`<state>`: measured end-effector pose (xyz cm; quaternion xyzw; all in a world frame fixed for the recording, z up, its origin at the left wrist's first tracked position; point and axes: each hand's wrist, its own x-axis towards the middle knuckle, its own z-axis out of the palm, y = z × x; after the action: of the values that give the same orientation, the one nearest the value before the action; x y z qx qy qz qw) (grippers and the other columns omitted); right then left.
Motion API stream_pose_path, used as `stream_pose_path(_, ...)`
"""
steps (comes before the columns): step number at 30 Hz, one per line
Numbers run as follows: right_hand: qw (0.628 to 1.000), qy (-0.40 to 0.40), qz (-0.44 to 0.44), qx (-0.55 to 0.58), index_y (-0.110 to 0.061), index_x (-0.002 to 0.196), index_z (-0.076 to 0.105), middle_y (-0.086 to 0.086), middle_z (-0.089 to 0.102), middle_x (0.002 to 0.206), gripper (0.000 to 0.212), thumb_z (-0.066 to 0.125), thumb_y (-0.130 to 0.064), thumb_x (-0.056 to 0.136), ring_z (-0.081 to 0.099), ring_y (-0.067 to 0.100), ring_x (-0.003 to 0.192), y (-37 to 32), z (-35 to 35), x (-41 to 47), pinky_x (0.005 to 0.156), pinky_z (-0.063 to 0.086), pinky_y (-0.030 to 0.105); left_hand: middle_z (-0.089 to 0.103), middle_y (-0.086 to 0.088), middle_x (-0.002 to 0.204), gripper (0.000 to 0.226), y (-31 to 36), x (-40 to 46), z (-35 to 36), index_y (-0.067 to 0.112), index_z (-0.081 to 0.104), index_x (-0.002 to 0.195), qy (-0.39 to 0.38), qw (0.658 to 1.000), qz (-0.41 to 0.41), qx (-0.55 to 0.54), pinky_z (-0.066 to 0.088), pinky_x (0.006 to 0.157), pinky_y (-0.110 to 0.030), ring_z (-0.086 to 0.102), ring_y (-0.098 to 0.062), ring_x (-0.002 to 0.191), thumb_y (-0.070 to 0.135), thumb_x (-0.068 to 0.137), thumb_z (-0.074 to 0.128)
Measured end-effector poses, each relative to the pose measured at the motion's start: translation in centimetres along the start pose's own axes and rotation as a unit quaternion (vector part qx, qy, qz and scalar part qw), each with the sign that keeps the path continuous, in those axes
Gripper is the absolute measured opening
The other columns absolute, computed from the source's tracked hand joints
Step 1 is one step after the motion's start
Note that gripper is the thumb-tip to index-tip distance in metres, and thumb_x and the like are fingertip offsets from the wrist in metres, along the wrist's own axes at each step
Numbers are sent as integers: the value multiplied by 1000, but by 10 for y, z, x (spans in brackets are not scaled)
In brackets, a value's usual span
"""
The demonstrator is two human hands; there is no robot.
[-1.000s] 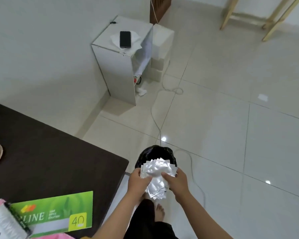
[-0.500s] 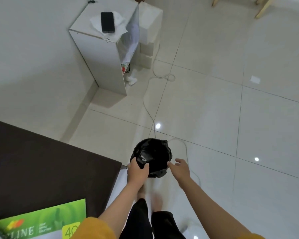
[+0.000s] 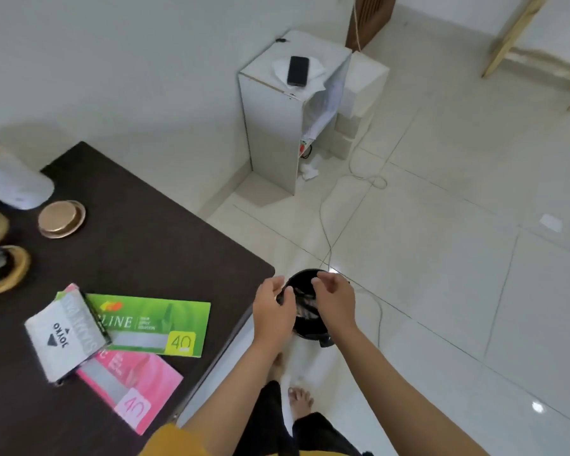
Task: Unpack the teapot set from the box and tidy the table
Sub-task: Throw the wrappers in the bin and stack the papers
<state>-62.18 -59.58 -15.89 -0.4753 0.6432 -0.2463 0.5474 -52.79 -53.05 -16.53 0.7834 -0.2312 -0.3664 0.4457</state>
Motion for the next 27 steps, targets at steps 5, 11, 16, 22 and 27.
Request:
stream_pose_path(5, 991, -77, -106, 9, -18, 98, 64, -9, 66, 93, 8, 61, -16, 90, 60, 1, 88, -26, 40, -30, 74, 42, 10, 63, 0, 102, 18, 1, -28, -48, 10, 61, 107, 161, 985, 29, -64, 46, 80, -15, 61, -12, 92, 8, 89, 56)
stream_pose_path(11, 953, -210, -204, -74, -19, 95, 64, -6, 65, 86, 10, 60, -11, 89, 63, 11, 84, -29, 103, -71, 76, 48, 15, 57, -2, 107, 23, -30, -60, -123, 7, 59, 111, 320, 947, 3, -21, 43, 89, -28, 53, -17, 102, 9, 89, 56)
stream_pose_path(16, 876, -321, -271, -236, -20, 104, 61, 0, 62, 101, 18, 63, -18, 86, 59, 16, 97, -19, 143, -89, 80, 48, 26, 47, -13, 126, 46, -59, -84, -171, 9, 52, 124, 434, 889, -147, -12, 38, 88, -37, 44, -29, 117, 18, 81, 66)
stream_pose_path(22, 739, -277, -360, -498, -21, 127, 47, 7, 44, 124, 57, 69, -44, 79, 42, 28, 116, -23, 183, -101, 90, 43, 39, 36, -13, 137, 72, -92, -94, -208, 9, 38, 139, 388, 882, -267, -23, 41, 93, -44, 40, -31, 124, 35, 80, 70)
stream_pose_path(27, 722, -262, -345, -540, -23, 127, 42, 8, 39, 125, 67, 71, -54, 74, 38, 28, 117, -23, 195, -105, 90, 42, 40, 52, -9, 118, 50, -107, -86, -217, 12, 54, 121, 332, 911, -241, -34, 44, 78, -31, 49, -13, 91, 39, 81, 67)
